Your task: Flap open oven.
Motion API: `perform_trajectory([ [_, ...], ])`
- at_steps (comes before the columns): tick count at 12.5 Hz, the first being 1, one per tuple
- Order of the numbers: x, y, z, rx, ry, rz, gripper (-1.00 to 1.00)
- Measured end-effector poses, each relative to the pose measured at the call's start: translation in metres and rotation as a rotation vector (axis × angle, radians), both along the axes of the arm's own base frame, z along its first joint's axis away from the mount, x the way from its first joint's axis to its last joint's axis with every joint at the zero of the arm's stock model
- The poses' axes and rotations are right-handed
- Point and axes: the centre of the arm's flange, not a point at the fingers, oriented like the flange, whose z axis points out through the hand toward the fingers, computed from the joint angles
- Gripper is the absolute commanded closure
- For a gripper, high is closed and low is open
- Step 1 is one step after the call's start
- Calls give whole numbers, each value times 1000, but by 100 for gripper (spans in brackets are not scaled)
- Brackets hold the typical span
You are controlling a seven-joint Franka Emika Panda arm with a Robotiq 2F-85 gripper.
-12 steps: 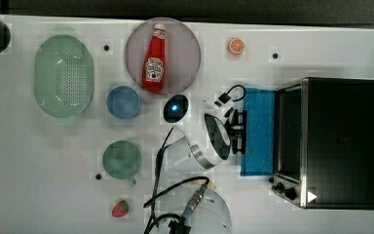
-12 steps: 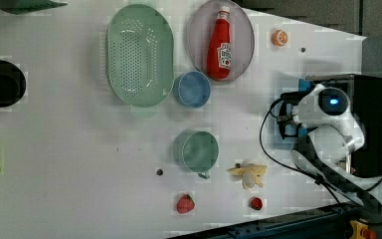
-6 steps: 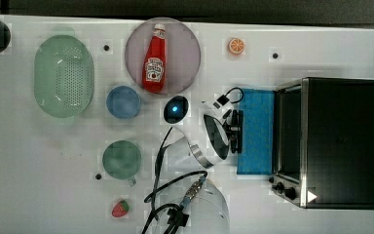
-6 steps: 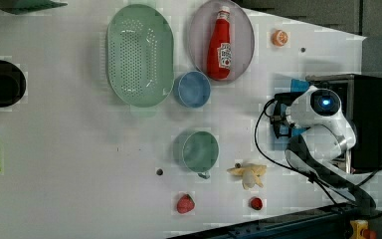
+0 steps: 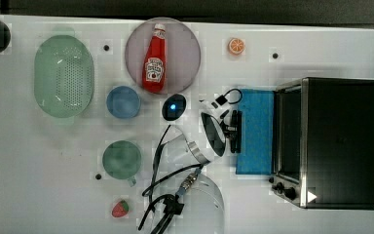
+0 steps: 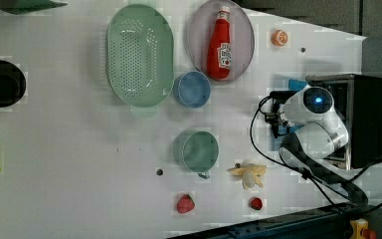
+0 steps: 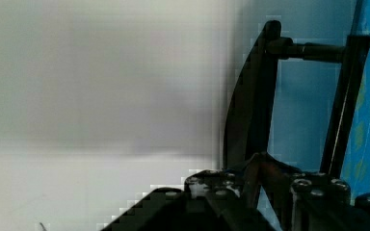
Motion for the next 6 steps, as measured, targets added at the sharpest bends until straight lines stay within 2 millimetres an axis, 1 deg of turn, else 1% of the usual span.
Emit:
perform_trajectory([
  [1,2,-4,5,23,-19,-63,65],
  [3,11,-2,26,93,-79,-188,65],
  [4,18,5,44,131,-122,-231,65],
  [5,25,13,69,170,-169,-265,65],
  [6,33,21,102,213,-211,-310,65],
])
